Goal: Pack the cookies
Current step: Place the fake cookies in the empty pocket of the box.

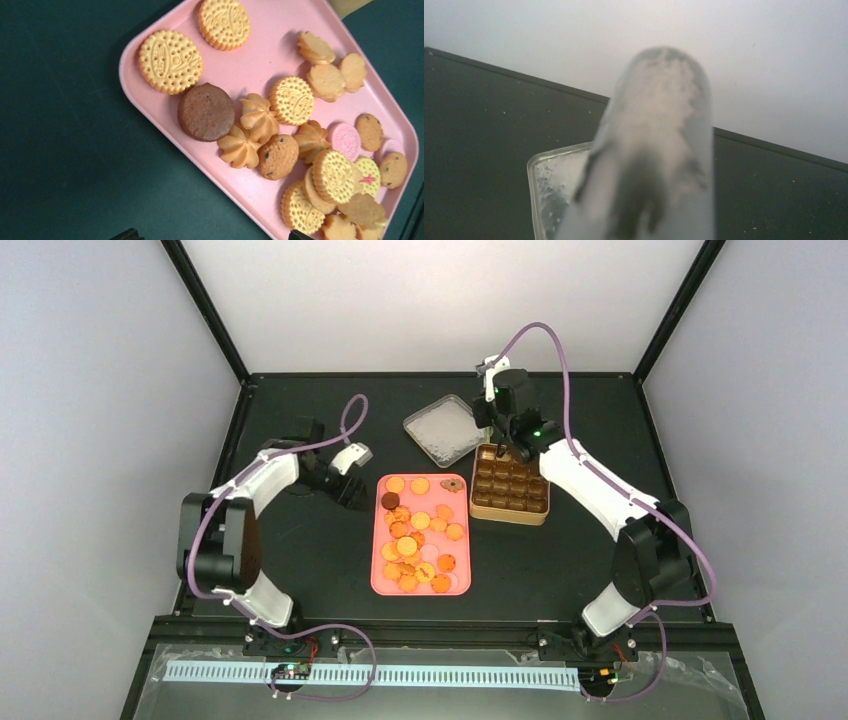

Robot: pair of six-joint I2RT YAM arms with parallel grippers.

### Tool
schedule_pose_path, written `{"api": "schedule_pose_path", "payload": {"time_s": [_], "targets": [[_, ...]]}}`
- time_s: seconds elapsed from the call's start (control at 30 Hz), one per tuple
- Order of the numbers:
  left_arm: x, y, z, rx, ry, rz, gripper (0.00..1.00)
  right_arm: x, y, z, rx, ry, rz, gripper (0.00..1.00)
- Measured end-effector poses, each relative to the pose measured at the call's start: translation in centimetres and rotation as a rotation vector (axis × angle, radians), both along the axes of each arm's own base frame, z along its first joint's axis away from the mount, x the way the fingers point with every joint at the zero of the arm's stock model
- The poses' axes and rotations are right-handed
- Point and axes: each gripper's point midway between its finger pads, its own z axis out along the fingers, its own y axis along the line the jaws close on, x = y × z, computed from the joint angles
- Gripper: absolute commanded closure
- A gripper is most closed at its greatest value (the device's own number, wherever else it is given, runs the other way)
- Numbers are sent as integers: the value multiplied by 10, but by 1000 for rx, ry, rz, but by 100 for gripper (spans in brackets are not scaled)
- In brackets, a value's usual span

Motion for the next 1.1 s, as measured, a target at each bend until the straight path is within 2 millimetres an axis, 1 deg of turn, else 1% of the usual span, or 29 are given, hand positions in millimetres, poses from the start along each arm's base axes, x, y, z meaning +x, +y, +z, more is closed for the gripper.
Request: {"api": "schedule_pose_path", "payload": {"time_s": [0.13, 0.27, 0.37, 0.57, 0.73, 0.9, 1.1], "targets": [[2, -11, -26, 44, 58, -13, 22, 1, 0, -9, -21, 16, 10, 99], [8, -19, -40, 71, 87, -14, 22, -1, 1, -18, -38, 32, 27, 99], [14, -22, -44, 83, 91, -7, 22, -3, 2, -24, -41, 45, 41, 99], [20, -20, -54, 110, 104, 25, 25, -4, 5, -35, -36, 72, 71, 98], [24, -17, -66, 157, 114, 53, 28, -5, 8, -44, -40, 93, 87, 93], [29, -17, -67, 184, 95, 72, 30, -7, 8, -49, -42, 101, 93, 89], [34, -16, -70, 233, 68, 90, 38, -6, 8, -49, -48, 98, 100, 86]]}}
